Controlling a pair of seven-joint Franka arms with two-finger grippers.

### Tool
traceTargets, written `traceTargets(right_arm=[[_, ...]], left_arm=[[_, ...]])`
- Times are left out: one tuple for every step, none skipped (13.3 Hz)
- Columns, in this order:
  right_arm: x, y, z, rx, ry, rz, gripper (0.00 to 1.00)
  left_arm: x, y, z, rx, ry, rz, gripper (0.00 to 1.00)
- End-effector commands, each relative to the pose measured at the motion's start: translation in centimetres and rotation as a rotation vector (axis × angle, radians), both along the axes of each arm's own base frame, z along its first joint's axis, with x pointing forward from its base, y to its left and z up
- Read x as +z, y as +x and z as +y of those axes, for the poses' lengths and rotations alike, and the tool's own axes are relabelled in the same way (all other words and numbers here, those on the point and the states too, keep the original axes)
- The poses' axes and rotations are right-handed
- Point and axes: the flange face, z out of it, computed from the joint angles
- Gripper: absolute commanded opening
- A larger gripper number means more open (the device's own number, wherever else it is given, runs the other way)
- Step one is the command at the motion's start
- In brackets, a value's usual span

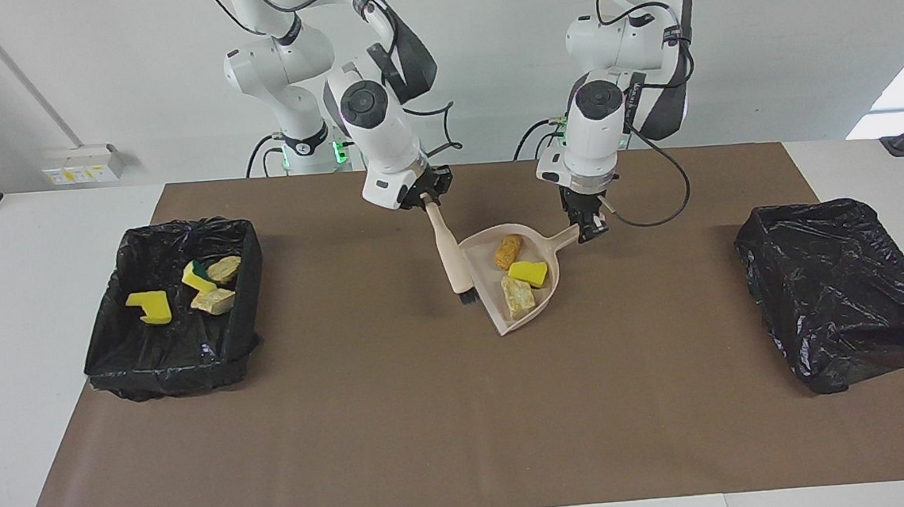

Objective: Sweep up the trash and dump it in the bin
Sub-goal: 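Brush the sponges and bread into the dustpan with the right gripper, then lift the loaded dustpan with the left gripper while the right gripper withdraws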

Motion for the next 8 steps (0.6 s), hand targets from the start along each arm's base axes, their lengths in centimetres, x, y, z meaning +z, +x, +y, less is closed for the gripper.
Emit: traceTargets(right_arm=[[0.8, -1.9, 1.6, -0.056, -0.083, -0.032, 0.00], [1.2, -2.6, 2.0, -0.077, -0.090, -0.034, 0.00], [0.9, -3.4, 2.5, -0.100, -0.102, -0.026, 0.00], [1.3, -4.3, 3.2, -0.116, -0.109, -0.027, 0.00], [1.1, -4.8, 3.1, -0.129, -0.117, -0.023, 0.00], [1.2, -5.7, 3.5, -0.122, -0.120, -0.023, 0.00], [1.2, -6.4, 4.3, -0.131, -0.126, -0.020, 0.00], [0.8, -7.3, 5.8, -0.143, -0.128, -0.027, 0.00]], left_arm=[[1.6, 1.2, 0.1, 0.074, -0.048, 0.014, 0.00], [2.2, 1.3, 0.2, 0.091, -0.057, 0.025, 0.00], [2.7, 2.3, 1.9, 0.136, -0.058, 0.031, 0.00], [2.9, 2.6, 2.8, 0.180, -0.063, 0.047, 0.00], [3.0, 2.5, 3.3, 0.189, -0.063, 0.057, 0.00], [3.1, 2.7, 3.5, 0.209, -0.065, 0.056, 0.00], [3.1, 2.8, 4.1, 0.251, -0.064, 0.058, 0.00], [3.2, 3.3, 5.5, 0.311, -0.064, 0.055, 0.00]])
